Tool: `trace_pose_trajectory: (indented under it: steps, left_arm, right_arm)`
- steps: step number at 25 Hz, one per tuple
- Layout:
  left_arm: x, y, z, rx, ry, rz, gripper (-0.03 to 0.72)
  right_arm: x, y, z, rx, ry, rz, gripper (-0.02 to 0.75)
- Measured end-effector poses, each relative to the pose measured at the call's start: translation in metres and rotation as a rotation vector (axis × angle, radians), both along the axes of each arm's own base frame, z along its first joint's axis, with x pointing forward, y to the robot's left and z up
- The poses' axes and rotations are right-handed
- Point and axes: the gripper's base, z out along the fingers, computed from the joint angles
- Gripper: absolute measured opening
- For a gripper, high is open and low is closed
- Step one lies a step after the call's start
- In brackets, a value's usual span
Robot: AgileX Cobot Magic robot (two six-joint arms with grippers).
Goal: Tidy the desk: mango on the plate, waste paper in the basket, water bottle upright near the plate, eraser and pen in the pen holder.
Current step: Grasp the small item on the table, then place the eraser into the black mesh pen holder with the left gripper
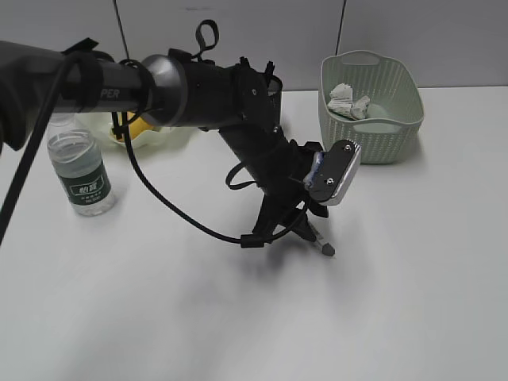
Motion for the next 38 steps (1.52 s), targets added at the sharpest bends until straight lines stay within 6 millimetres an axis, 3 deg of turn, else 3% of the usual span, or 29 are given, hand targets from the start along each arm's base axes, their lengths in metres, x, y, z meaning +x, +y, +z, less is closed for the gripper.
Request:
trace_pose_trajectory:
  steps: [11,13,15,17,20,22,26,29,33,38]
  left_arm:
    - [0.000,0.000,-0.011,0.012,0.019,0.003,0.321]
    - [0.000,0.000,-0.011,0.012,0.019,0.003,0.255]
    - [-0.001,0.000,-0.010,0.013,0.028,-0.001,0.116]
    - [-0.002,0.000,-0.005,0.010,0.032,-0.001,0.084]
    - [0.001,0.003,0.017,-0.028,0.006,0.025,0.084]
    - [0.008,0.008,0.048,-0.102,-0.031,0.109,0.084]
    - [0.033,0.030,0.120,-0.373,-0.134,0.389,0.084]
    - [0.058,0.057,0.161,-0.640,-0.118,0.663,0.084]
    - [0.091,0.099,0.174,-0.873,0.031,0.961,0.084]
    - [0.109,0.126,0.167,-0.938,0.121,1.069,0.084]
  right_arm:
    - [0.000,0.000,0.000,0.000,-0.001,0.000,0.439]
    - [0.000,0.000,0.000,0.000,-0.001,0.000,0.435]
    - [0.000,0.000,0.000,0.000,-0.001,0.000,0.434]
    - [0.000,0.000,0.000,0.000,-0.001,0.000,0.432]
    - [0.000,0.000,0.000,0.000,-0.001,0.000,0.427]
    - [0.000,0.000,0.000,0.000,-0.001,0.000,0.426]
    - [0.000,0.000,0.000,0.000,-0.001,0.000,0.426]
    - [0.000,0.000,0.000,0.000,-0.001,0.000,0.425]
    - [0.000,0.000,0.000,0.001,-0.001,0.000,0.425]
    - [0.000,0.000,0.000,0.001,-0.002,0.000,0.425]
